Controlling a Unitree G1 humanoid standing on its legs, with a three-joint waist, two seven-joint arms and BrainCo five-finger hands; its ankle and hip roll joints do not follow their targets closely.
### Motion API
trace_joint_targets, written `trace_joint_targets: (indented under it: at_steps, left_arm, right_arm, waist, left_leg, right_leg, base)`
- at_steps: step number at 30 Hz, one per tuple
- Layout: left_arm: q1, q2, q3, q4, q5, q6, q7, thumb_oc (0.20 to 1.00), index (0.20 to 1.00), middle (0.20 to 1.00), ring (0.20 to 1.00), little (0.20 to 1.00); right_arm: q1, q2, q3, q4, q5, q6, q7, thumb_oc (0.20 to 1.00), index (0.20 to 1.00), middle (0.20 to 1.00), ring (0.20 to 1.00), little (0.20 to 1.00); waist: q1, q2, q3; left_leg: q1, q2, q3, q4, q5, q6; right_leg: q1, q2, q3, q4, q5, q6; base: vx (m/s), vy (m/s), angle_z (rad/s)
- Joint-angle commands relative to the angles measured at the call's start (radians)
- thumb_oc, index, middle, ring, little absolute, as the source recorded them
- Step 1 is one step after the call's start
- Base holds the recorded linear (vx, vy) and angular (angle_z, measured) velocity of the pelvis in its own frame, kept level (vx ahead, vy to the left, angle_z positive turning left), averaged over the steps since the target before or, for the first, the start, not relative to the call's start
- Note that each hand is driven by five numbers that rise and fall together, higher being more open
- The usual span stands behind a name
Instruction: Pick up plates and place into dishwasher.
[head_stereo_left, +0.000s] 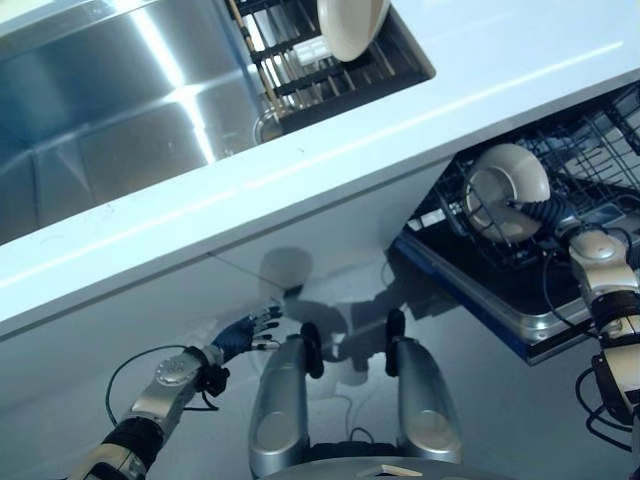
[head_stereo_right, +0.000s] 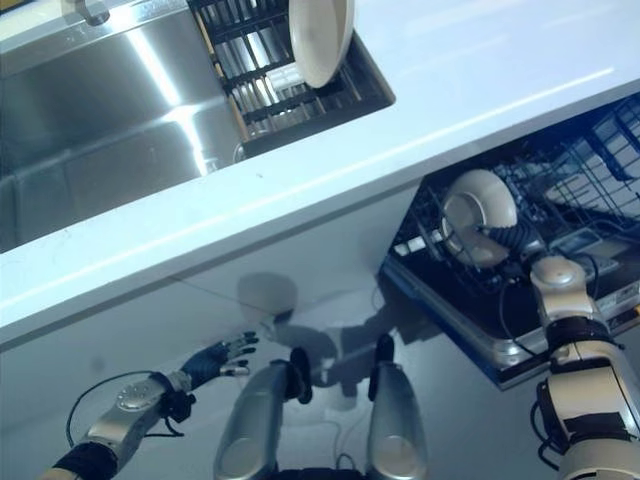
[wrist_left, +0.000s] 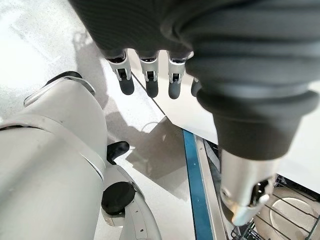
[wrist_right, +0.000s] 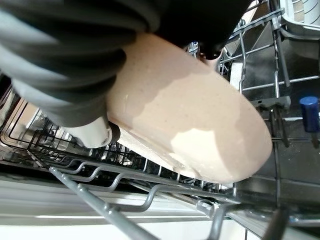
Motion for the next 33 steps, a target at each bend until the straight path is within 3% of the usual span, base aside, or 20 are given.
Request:
trace_joint_targets:
  at_steps: [1, 8, 9, 10, 19, 33]
  left_arm:
    - [0.046, -0.009, -0.032, -0.070, -0.040, -0.056, 0.007, 1.000, 1.000, 1.000, 1.000, 1.000]
    - [0.057, -0.013, -0.039, -0.078, -0.051, -0.066, 0.013, 1.000, 1.000, 1.000, 1.000, 1.000]
    - [0.058, -0.014, -0.039, -0.080, -0.051, -0.067, 0.013, 1.000, 1.000, 1.000, 1.000, 1.000]
    - [0.060, -0.014, -0.039, -0.081, -0.052, -0.068, 0.013, 1.000, 1.000, 1.000, 1.000, 1.000]
    - [0.065, -0.029, -0.046, -0.076, -0.056, -0.072, 0.029, 1.000, 1.000, 1.000, 1.000, 1.000]
    - [0.107, -0.039, -0.051, -0.070, -0.066, -0.087, 0.028, 1.000, 1.000, 1.000, 1.000, 1.000]
  right_arm:
    - [-0.018, -0.091, 0.046, 0.029, -0.013, -0.015, -0.003, 0.200, 0.200, 0.200, 0.200, 0.200]
    - [-0.019, -0.100, 0.051, 0.032, -0.040, 0.013, -0.024, 0.200, 0.200, 0.200, 0.200, 0.200]
    - [-0.017, -0.102, 0.048, 0.033, -0.039, 0.018, -0.030, 0.517, 0.517, 0.517, 0.517, 0.517]
    - [-0.014, -0.103, 0.043, 0.035, -0.041, 0.022, -0.036, 1.000, 1.000, 1.000, 1.000, 1.000]
    - [-0.004, -0.113, 0.004, 0.052, -0.068, 0.071, -0.122, 1.000, 1.000, 1.000, 1.000, 1.000]
    - [0.055, -0.144, -0.162, 0.044, 0.129, 0.074, -0.235, 1.000, 1.000, 1.000, 1.000, 1.000]
  waist:
    - [0.034, 0.007, -0.035]
    - [0.029, 0.009, -0.033]
    - [0.029, 0.009, -0.033]
    - [0.028, 0.009, -0.034]
    - [0.020, 0.010, -0.038]
    - [0.015, -0.005, -0.065]
  left_leg:
    - [-0.001, 0.080, -0.040, -0.053, 0.053, -0.084]
    - [0.010, 0.080, -0.033, -0.063, 0.058, -0.086]
    - [0.011, 0.081, -0.031, -0.064, 0.058, -0.086]
    - [0.014, 0.081, -0.030, -0.065, 0.058, -0.086]
    - [0.035, 0.085, -0.021, -0.070, 0.057, -0.088]
    - [0.084, 0.088, -0.008, -0.091, 0.050, -0.087]
  right_leg:
    - [0.016, -0.048, 0.009, 0.000, -0.019, 0.040]
    - [0.017, -0.052, 0.011, 0.003, -0.024, 0.036]
    - [0.017, -0.053, 0.012, 0.004, -0.025, 0.035]
    - [0.020, -0.053, 0.012, 0.002, -0.025, 0.035]
    - [0.038, -0.053, 0.014, -0.002, -0.027, 0.032]
    - [0.093, -0.045, 0.017, -0.035, -0.028, 0.032]
  base:
    - [0.01, 0.032, -0.02]
    - [0.00, 0.005, 0.00]
    - [0.01, 0.021, -0.04]
    - [0.01, 0.013, -0.04]
    - [0.01, 0.015, -0.03]
    - [0.00, 0.002, 0.00]
